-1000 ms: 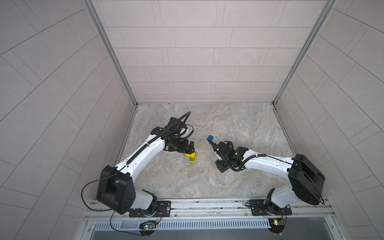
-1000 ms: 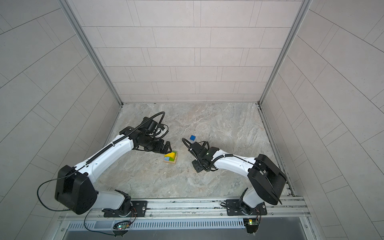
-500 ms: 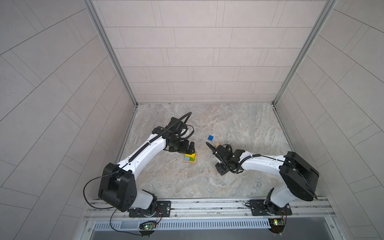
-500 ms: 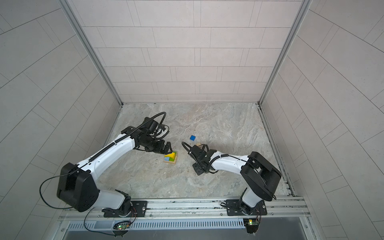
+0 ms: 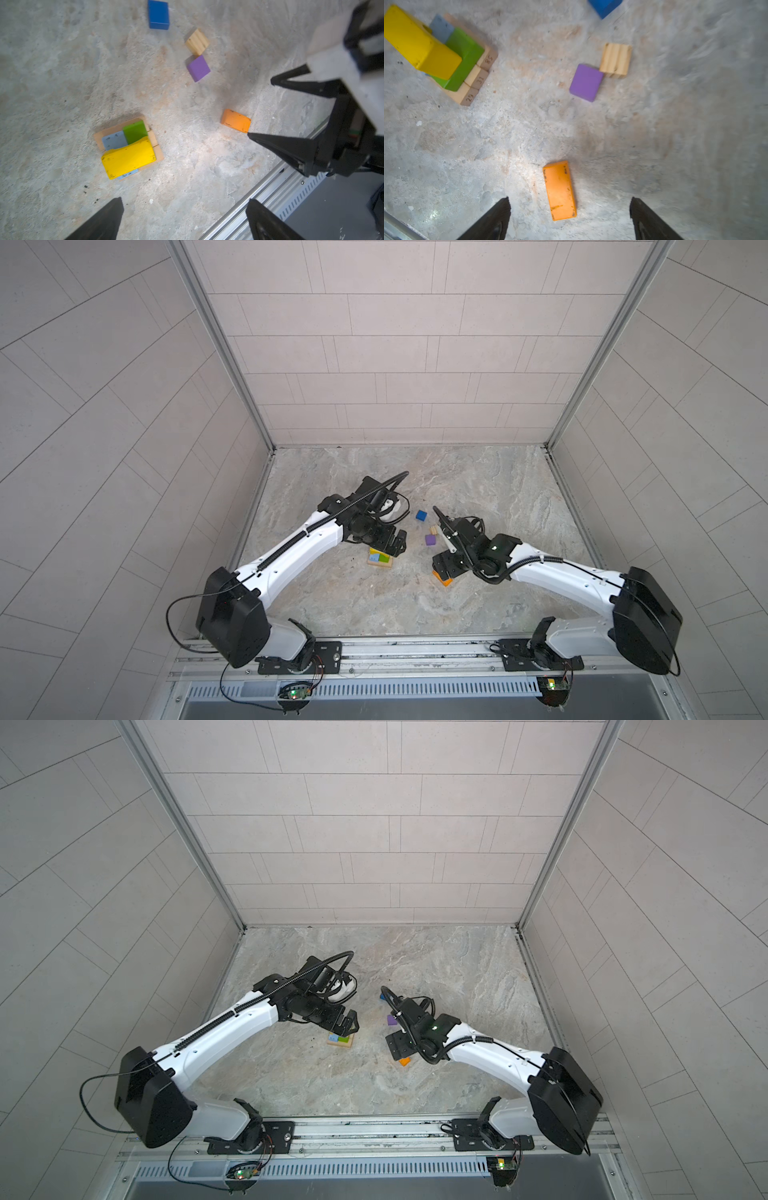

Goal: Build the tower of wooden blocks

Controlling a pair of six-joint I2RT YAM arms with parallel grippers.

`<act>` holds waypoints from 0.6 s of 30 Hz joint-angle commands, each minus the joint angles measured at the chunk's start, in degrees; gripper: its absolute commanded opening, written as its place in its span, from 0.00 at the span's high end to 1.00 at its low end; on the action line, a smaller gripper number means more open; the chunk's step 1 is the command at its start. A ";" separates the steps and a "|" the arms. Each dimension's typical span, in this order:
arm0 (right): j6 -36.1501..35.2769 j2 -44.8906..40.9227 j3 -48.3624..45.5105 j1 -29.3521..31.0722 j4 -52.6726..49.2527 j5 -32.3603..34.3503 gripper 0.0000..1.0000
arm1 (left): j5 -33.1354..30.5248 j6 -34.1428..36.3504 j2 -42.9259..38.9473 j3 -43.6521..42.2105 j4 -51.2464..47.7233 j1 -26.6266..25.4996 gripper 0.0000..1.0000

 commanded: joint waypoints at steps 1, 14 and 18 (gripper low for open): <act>2.57 -4.33 -0.93 -4.42 -3.92 -2.23 0.06 | -3.63 1.03 0.73 2.20 1.00 -4.13 0.00; 8.65 -12.95 -3.31 -23.06 -3.65 -28.03 0.05 | -13.61 1.82 9.77 3.90 7.18 -19.31 0.00; 10.82 -13.64 -3.16 -26.87 -3.57 -34.43 0.05 | -13.86 2.34 13.93 5.32 8.01 -21.14 0.00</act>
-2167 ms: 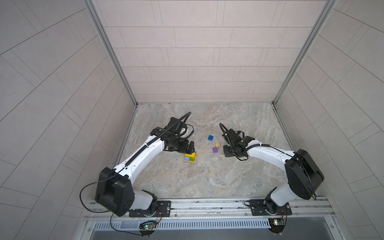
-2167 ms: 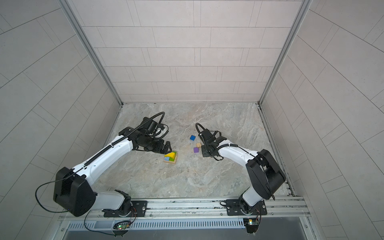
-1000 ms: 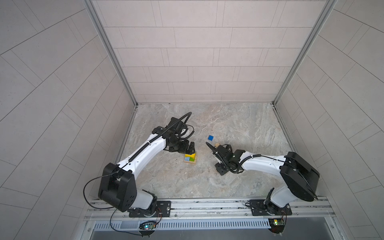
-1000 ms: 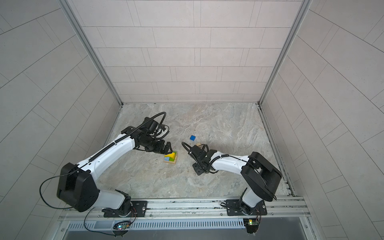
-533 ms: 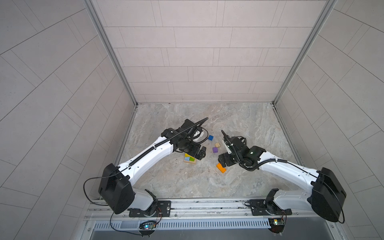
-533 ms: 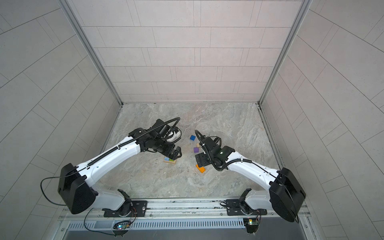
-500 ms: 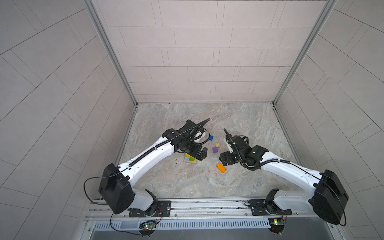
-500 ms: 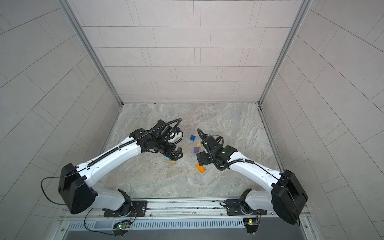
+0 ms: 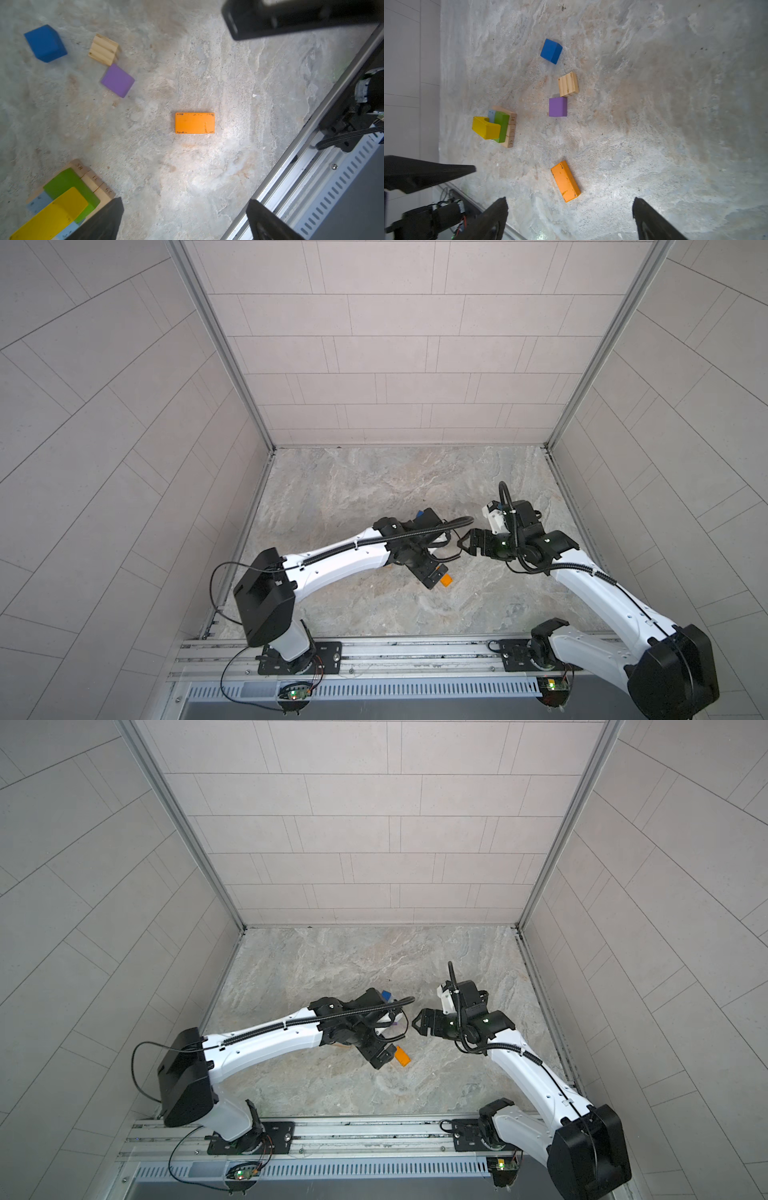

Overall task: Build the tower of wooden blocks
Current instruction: 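Reach the left gripper to the orange block and grasp it while the right gripper withdraws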

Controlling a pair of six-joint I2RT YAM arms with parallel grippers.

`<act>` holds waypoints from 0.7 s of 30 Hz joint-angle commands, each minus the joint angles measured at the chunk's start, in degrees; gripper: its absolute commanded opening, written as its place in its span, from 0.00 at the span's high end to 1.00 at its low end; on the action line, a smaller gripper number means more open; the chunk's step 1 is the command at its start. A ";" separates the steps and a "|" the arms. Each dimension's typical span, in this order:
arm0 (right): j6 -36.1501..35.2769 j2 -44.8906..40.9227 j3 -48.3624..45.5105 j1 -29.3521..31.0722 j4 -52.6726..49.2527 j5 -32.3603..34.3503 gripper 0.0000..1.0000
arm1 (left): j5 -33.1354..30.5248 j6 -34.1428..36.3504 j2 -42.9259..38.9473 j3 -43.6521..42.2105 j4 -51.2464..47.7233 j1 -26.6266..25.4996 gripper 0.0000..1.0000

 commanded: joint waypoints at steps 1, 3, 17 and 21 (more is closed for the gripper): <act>2.87 -1.82 0.47 -2.69 -0.94 -8.52 0.05 | -2.12 1.20 2.68 1.72 1.81 -1.17 0.00; 3.50 -3.11 0.05 -4.46 -0.90 -9.42 0.05 | -2.12 1.28 4.56 1.92 2.65 -1.70 0.00; 2.94 -6.41 -2.61 -14.50 -4.15 -12.21 0.03 | -0.70 2.59 15.49 5.27 6.26 -1.91 0.00; 2.03 -6.46 -2.66 -15.83 -5.64 -11.11 0.03 | -0.52 2.32 17.60 5.73 7.39 -1.99 0.00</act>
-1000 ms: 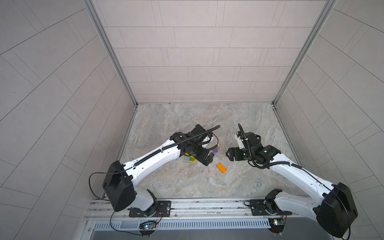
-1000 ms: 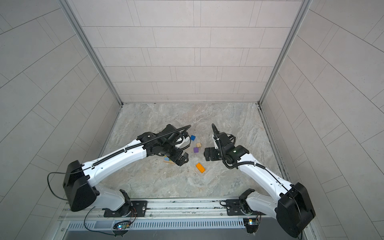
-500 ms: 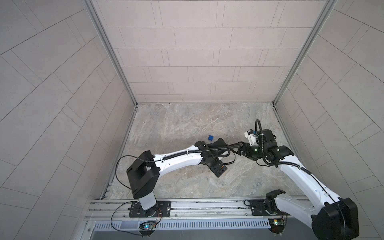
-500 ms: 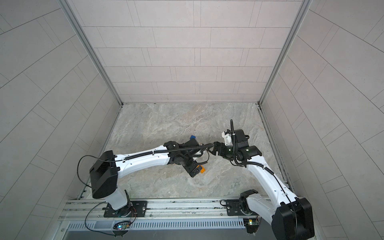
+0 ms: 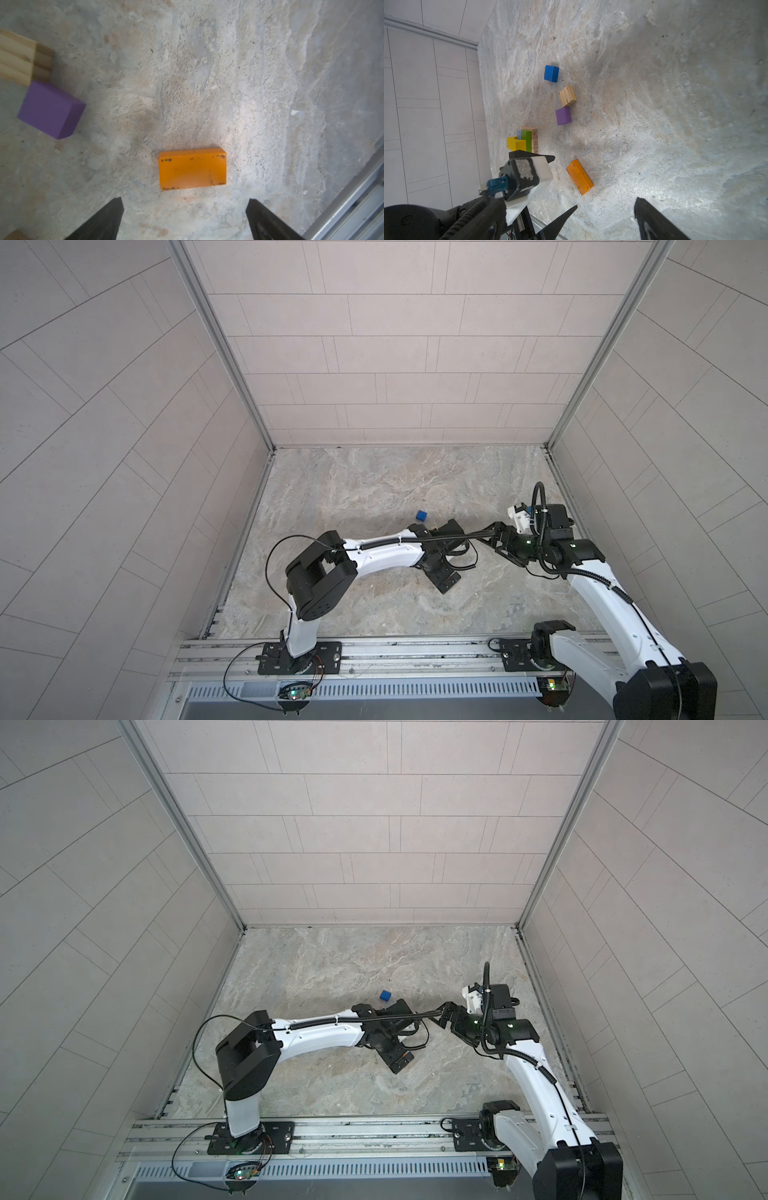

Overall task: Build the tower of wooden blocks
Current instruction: 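Reach the left gripper to the orange block and grasp it while the right gripper withdraws, then lift the orange block and carry it above the stack with the left gripper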

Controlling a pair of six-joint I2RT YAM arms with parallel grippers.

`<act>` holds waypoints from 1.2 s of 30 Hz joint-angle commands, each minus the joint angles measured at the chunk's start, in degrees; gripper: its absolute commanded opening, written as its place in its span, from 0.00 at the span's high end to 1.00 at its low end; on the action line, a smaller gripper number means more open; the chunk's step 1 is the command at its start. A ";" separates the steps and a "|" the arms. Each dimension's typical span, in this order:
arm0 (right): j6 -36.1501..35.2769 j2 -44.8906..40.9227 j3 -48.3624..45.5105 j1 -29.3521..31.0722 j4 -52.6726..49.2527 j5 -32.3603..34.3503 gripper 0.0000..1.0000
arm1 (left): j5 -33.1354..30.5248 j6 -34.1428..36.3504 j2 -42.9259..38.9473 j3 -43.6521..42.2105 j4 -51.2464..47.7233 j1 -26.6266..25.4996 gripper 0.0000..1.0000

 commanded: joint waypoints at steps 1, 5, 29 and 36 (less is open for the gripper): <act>-1.37 -0.40 -0.26 -0.86 -2.61 0.46 0.02 | 0.25 0.73 1.31 1.56 1.28 -0.36 0.00; -1.69 -0.45 -0.19 -1.21 -3.18 0.60 0.02 | 0.27 0.81 2.93 2.44 1.47 -0.36 0.00; -3.24 -0.29 1.06 -2.09 -5.05 1.92 0.02 | -3.83 -0.62 6.86 4.47 -1.46 -1.24 0.24; -3.16 -0.69 0.97 -2.10 -5.02 1.84 0.04 | -4.48 -1.10 5.46 3.85 -1.77 -1.21 0.32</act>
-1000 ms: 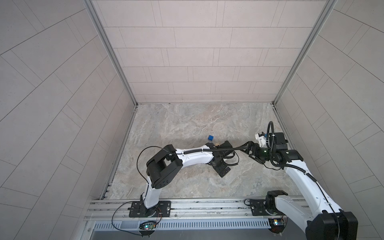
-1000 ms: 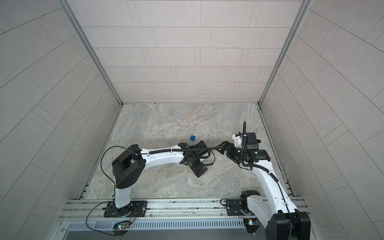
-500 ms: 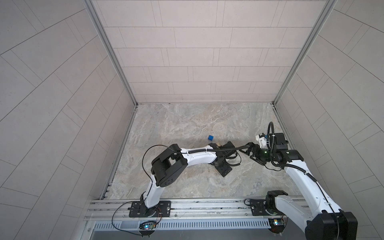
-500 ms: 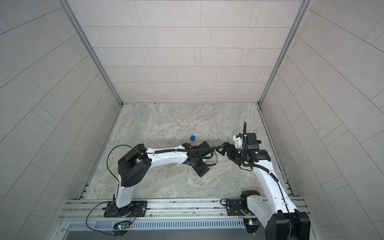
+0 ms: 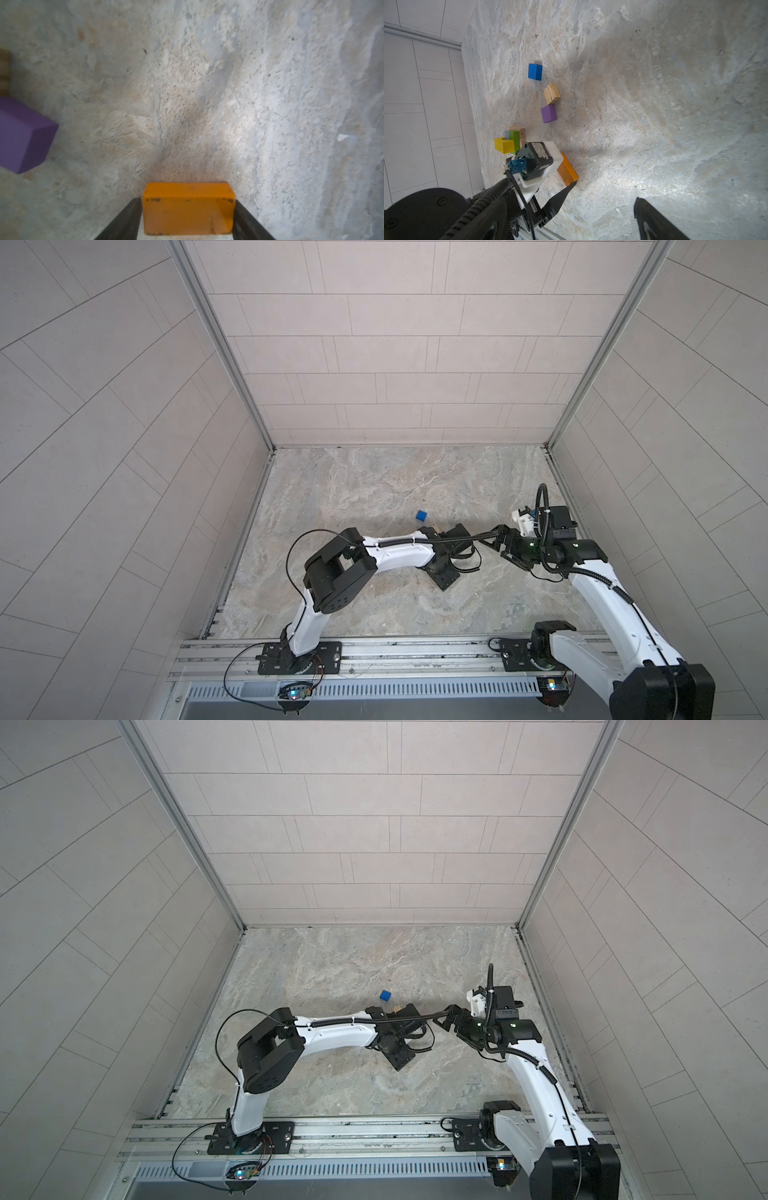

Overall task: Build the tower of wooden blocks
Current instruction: 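Lift the orange block and carry it above the stack with the left gripper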

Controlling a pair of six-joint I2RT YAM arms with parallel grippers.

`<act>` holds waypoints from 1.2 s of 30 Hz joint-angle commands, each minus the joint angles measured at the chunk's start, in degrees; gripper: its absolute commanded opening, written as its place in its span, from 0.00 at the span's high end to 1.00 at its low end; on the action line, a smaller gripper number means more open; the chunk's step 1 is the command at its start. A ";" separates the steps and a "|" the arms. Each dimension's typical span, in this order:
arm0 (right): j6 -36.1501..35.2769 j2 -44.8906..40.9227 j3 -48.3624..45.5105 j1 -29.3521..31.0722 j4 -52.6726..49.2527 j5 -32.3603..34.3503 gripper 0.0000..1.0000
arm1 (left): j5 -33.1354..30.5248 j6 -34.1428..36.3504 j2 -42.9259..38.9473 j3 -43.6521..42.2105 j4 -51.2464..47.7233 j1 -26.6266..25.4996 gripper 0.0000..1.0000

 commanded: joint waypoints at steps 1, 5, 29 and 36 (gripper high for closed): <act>-0.74 -0.72 0.95 -0.21 -1.21 0.51 0.04 | -1.17 -0.34 -0.93 0.33 -1.90 -0.35 0.35; -0.69 -0.72 0.69 -0.24 -1.14 0.68 0.04 | -1.82 -0.34 -1.72 0.83 -3.04 -0.35 0.38; 1.90 -3.53 -1.28 0.23 6.74 -7.23 0.04 | -3.47 -5.63 -16.35 1.78 -18.69 7.76 0.42; 5.00 -2.78 -3.21 7.75 12.57 -3.73 0.05 | -2.42 -7.54 -19.77 0.79 -23.96 14.87 0.42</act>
